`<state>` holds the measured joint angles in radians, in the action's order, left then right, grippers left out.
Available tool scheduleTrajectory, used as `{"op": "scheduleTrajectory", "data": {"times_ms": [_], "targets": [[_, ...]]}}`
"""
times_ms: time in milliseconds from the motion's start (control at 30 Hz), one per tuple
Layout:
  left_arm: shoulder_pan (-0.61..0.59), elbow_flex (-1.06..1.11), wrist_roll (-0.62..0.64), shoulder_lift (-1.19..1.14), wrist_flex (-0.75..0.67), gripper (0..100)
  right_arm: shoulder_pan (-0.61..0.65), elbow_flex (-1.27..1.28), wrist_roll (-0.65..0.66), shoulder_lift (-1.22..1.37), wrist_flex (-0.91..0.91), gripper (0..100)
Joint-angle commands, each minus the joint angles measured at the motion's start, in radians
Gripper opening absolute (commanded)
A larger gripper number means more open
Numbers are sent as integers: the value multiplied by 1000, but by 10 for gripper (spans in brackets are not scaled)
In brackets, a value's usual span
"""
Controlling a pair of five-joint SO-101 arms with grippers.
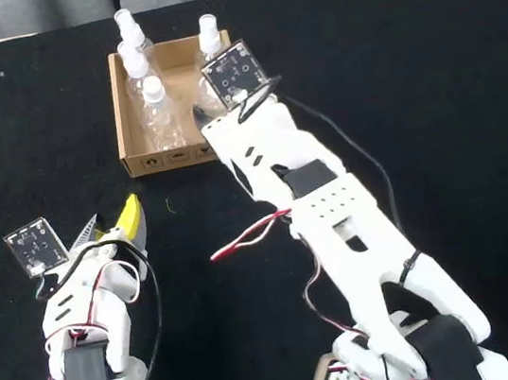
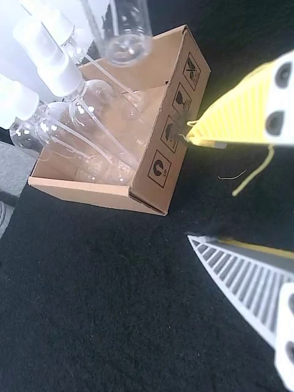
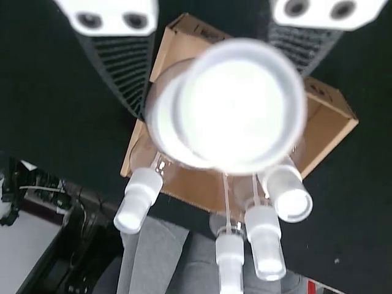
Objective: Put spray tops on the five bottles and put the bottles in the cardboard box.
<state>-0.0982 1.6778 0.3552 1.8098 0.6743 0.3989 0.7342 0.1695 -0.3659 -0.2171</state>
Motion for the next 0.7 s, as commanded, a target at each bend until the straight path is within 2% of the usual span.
{"op": "scheduleTrajectory", "data": {"times_ms": [0, 133, 500, 667], "targets": [[-5, 22, -9, 2, 2, 217, -29, -48, -35, -5, 60, 103], [-5, 22, -9, 2, 2, 217, -29, -44, -137, 1, 91, 103], [-5, 22, -9, 2, 2, 217, -32, -137, -133, 171, 86, 100], [-5, 22, -9, 2, 0, 217, -32, -139, -58, 176, 86, 100]]}}
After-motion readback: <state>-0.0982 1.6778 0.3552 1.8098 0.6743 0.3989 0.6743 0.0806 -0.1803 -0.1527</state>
